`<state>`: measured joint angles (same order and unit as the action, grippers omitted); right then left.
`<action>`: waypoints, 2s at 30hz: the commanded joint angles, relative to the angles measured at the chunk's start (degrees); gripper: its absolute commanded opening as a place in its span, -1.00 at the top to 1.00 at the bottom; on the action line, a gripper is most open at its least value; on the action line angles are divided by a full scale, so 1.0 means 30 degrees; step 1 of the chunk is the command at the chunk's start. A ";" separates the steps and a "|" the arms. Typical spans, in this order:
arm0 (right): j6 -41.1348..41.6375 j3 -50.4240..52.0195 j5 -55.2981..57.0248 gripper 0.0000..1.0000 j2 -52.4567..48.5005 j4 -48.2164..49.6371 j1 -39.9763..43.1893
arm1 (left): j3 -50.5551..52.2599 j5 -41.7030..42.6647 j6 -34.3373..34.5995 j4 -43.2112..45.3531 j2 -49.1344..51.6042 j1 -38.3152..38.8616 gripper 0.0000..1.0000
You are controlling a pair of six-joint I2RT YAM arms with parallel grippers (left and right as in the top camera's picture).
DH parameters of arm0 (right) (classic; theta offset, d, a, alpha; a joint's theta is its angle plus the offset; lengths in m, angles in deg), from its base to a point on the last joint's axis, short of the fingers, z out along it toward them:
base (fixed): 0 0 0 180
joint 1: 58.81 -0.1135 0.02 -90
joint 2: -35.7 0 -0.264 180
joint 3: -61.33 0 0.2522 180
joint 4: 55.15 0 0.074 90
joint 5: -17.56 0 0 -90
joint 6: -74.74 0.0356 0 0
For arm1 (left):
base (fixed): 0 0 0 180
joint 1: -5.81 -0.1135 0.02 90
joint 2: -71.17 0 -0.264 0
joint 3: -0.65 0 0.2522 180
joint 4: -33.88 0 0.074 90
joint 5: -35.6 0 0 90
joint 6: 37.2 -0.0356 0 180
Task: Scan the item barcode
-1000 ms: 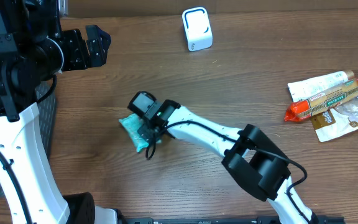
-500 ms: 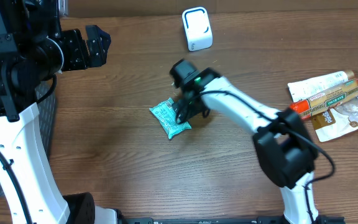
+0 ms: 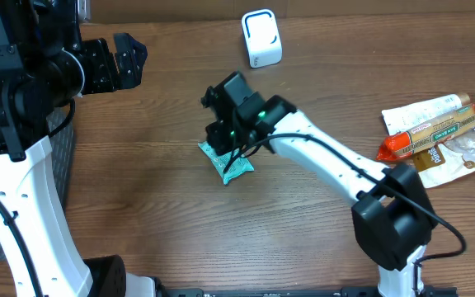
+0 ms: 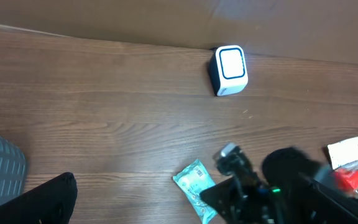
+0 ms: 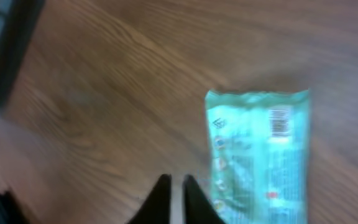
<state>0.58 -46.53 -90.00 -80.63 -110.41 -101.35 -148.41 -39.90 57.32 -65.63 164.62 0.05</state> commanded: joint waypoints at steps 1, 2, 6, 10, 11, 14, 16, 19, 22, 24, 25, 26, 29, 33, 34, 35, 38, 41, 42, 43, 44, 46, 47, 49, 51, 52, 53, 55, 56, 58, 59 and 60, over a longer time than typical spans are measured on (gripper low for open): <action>0.3708 0.0466 0.0933 0.92 -0.1144 -0.0036 -0.0262 | -0.0277 -0.0029 -0.0073 0.0022 0.0102 -0.0197 -0.99; 0.4320 0.0627 0.1530 0.92 -0.1326 0.0007 -0.0284 | -0.0277 -0.0029 -0.0066 0.0022 0.0102 -0.0197 -0.99; 0.4809 0.1515 0.1996 0.92 -0.1508 0.0503 -0.0284 | -0.0277 -0.0029 -0.0073 0.0022 0.0102 -0.0204 -0.99; 0.4794 0.2040 0.1938 0.93 -0.1537 0.0197 -0.0350 | -0.0277 -0.0029 -0.0066 0.0022 0.0102 -0.0197 -0.99; 0.4743 0.2178 0.1829 0.93 -0.1537 0.0117 -0.0372 | -0.0277 -0.0029 -0.0066 0.0022 0.0102 -0.0197 -0.99; 0.3927 0.2601 0.1421 0.92 -0.1537 -0.0350 -0.0372 | -0.0277 -0.0029 -0.0073 0.0022 0.0102 -0.0197 -0.99; 0.3155 0.2652 0.1413 0.92 -0.1545 -0.1071 -0.0372 | -0.0277 -0.0029 -0.0073 0.0022 0.0102 -0.0197 -0.99; 0.1931 0.2652 0.1574 0.92 -0.1537 -0.2091 -0.0255 | -0.0277 -0.0029 -0.0066 0.0022 0.0102 -0.0197 -0.99; 0.0430 0.2652 0.1654 0.83 -0.1537 -0.2936 0.0233 | -0.0277 -0.0029 -0.0073 0.0022 0.0102 -0.0197 -0.99; -0.0372 0.2645 0.1690 0.70 -0.1537 -0.3337 0.0707 | -0.0277 -0.0029 -0.0073 0.0022 0.0102 -0.0197 -0.99; -0.0692 0.2645 0.1683 0.62 -0.1537 -0.3446 0.0998 | -0.0277 -0.0029 -0.0073 0.0022 0.0102 -0.0197 -0.99; -0.1035 0.2645 0.1654 0.54 -0.1537 -0.3497 0.1253 | -0.0277 -0.0029 -0.0073 0.0022 0.0102 -0.0197 -1.00; -0.2259 0.2557 0.0794 0.24 -0.1530 -0.3504 0.2149 | -0.0277 -0.0029 -0.0073 0.0022 0.0102 -0.0197 -1.00; -0.3555 0.1909 -0.0714 -0.05 -0.1515 -0.3891 0.2863 | -0.0277 -0.0029 -0.0066 0.0022 0.0102 -0.0197 -0.99; -0.3825 0.1654 -0.1078 -0.07 -0.1508 -0.4058 0.2980 | -0.0277 -0.0029 -0.0066 0.0022 0.0102 -0.0197 -0.99; -0.3927 0.1501 -0.1253 -0.09 -0.1515 -0.4153 0.3053 | -0.0277 -0.0029 -0.0066 0.0022 0.0102 -0.0197 -1.00; -0.4386 0.1086 -0.1224 -0.17 -0.1508 -0.4415 0.3104 | -0.0277 -0.0029 -0.0073 0.0022 0.0102 -0.0197 -0.99; -0.4677 0.0816 -0.1173 -0.30 -0.1508 -0.4517 0.3300 | -0.0270 -0.0029 -0.0073 0.0022 0.0102 -0.0197 -0.99; -0.4670 0.0816 -0.1188 -0.34 -0.1508 -0.4430 0.3446 | -0.0277 -0.0029 -0.0073 0.0022 0.0102 -0.0197 -0.99; -0.4670 0.0823 -0.1202 -0.35 -0.1515 -0.4371 0.3585 | -0.0277 -0.0029 -0.0073 0.0022 0.0102 -0.0197 -0.99; -0.4677 0.0838 -0.1304 -0.36 -0.1515 -0.4306 0.3752 | -0.0277 -0.0029 -0.0073 0.0022 0.0102 -0.0197 -0.99; -0.4816 0.1027 -0.2069 -0.40 -0.1552 -0.4051 0.4167 | -0.0277 -0.0029 -0.0066 0.0022 0.0102 -0.0197 -0.99; -0.4816 0.1246 -0.2594 -0.40 -0.1559 -0.3796 0.4408 | -0.0277 -0.0029 -0.0066 0.0022 0.0102 -0.0197 -0.99; -0.4816 0.1698 -0.3534 -0.40 -0.1559 -0.3264 0.4823 | -0.0277 -0.0029 -0.0066 0.0022 0.0102 -0.0197 -1.00; -0.4816 0.2200 -0.4634 -0.40 -0.1559 -0.2667 0.5202 | -0.0277 -0.0029 -0.0073 0.0022 0.0102 -0.0197 -0.99; -0.4816 0.2492 -0.5224 -0.41 -0.1559 -0.2310 0.5348 | -0.0277 -0.0029 -0.0066 0.0022 0.0102 -0.0197 -1.00; -0.4816 0.2790 -0.5719 -0.41 -0.1559 -0.1960 0.5450 | -0.0277 -0.0029 -0.0073 0.0015 0.0102 -0.0197 -0.99; -0.4809 0.3410 -0.6419 -0.41 -0.1559 -0.1362 0.5552 | -0.0277 -0.0022 -0.0066 0.0015 0.0102 -0.0197 -0.99; -0.4801 0.3803 -0.6674 -0.41 -0.1559 -0.1005 0.5552 | -0.0277 -0.0029 -0.0066 0.0022 0.0102 -0.0197 -0.99; -0.4794 0.4670 -0.7344 -0.41 -0.1559 -0.0291 0.5544 | -0.0277 -0.0029 -0.0066 0.0022 0.0102 -0.0197 -0.99; -0.4794 0.4962 -0.7577 -0.41 -0.1566 -0.0029 0.5544 | -0.0277 -0.0029 -0.0073 0.0022 0.0102 -0.0197 -0.99; -0.4787 0.5238 -0.7788 -0.41 -0.1566 0.0248 0.5544 | -0.0277 -0.0029 -0.0066 0.0022 0.0102 -0.0197 -0.99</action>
<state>-13.45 -33.40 -108.18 -85.13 -111.02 -84.41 -148.41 -39.90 57.32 -65.61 164.62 0.05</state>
